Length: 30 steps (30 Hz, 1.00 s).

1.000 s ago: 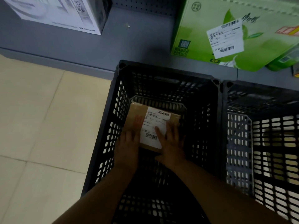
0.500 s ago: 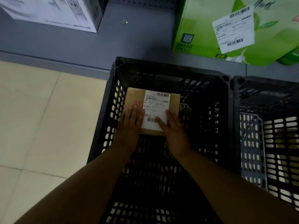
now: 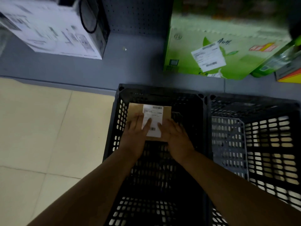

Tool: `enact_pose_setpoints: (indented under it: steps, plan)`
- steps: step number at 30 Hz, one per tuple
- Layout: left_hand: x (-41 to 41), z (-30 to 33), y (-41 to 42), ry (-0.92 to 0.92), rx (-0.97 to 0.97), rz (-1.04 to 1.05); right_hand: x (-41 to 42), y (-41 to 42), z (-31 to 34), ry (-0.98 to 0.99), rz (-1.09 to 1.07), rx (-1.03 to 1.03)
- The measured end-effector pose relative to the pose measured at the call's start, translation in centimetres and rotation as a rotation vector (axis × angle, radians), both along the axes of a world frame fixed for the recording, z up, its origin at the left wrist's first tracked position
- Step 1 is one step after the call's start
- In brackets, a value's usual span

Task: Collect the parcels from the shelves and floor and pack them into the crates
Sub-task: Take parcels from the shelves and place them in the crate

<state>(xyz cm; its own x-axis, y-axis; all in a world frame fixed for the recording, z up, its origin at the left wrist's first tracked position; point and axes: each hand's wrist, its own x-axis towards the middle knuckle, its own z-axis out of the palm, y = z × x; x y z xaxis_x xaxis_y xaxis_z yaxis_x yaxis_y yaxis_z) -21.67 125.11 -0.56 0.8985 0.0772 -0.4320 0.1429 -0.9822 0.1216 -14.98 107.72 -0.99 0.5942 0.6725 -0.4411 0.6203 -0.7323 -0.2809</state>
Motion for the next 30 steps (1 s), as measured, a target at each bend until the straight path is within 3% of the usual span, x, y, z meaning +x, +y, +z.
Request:
enact_pose_setpoints:
  steps: [5,17,24,30]
  plan:
    - [0.5,11.3,-2.4,-0.058,-0.031,0.005,1.0,-2.3,11.4,-0.054,-0.047,0.094]
    - [2.9,39.0,-8.7,-0.143,-0.094,-0.04,1.0,-11.4,39.8,-0.252,-0.308,0.021]
    - [2.6,50.0,-14.4,-0.191,-0.264,-0.127,-2.8,-19.9,52.8,-0.289,-0.657,0.032]
    - [2.0,55.9,-21.8,-0.203,-0.339,-0.239,-8.3,-27.8,59.2,-0.317,-0.874,0.006]
